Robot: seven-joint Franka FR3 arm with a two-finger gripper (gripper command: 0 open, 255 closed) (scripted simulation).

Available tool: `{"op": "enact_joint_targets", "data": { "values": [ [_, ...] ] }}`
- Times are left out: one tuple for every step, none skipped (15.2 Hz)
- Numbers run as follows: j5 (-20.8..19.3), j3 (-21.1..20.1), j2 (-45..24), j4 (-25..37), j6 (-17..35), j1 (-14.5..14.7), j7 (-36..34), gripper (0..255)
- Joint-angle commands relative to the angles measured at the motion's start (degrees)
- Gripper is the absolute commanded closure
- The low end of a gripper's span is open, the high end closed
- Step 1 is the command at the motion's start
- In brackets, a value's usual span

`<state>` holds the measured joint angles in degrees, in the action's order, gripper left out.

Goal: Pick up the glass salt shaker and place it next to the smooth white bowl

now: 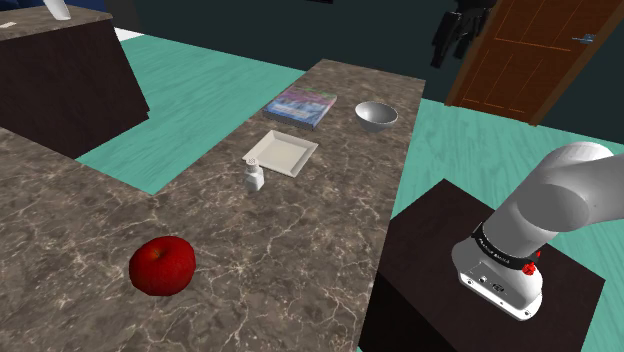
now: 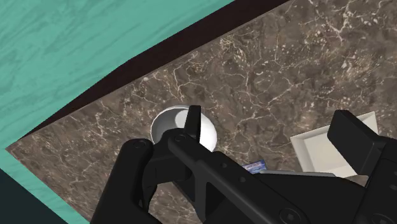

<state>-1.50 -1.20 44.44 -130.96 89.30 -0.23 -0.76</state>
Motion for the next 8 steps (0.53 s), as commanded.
{"op": "enact_joint_targets", "data": {
  "values": [
    [0.0, 0.0, 0.0, 0.0, 0.0, 0.0, 0.0, 0],
    [0.7, -1.0, -0.9, -0.3, 1.0, 0.3, -1.2, 0],
    [1.3, -2.0, -1.8, -0.5, 2.0, 0.6, -2.3, 0],
    [2.0, -3.0, -2.8, -0.6, 3.1, 0.9, -3.5, 0],
    [2.6, -4.0, -3.9, -0.6, 4.1, 1.2, -4.6, 0],
    [3.1, -5.0, -5.0, -0.6, 5.1, 1.5, -5.7, 0],
    [3.7, -6.0, -6.2, -0.5, 6.1, 1.8, -6.9, 0],
    [4.1, -7.0, -7.5, -0.4, 7.2, 2.1, -8.0, 0]
  ]
}}
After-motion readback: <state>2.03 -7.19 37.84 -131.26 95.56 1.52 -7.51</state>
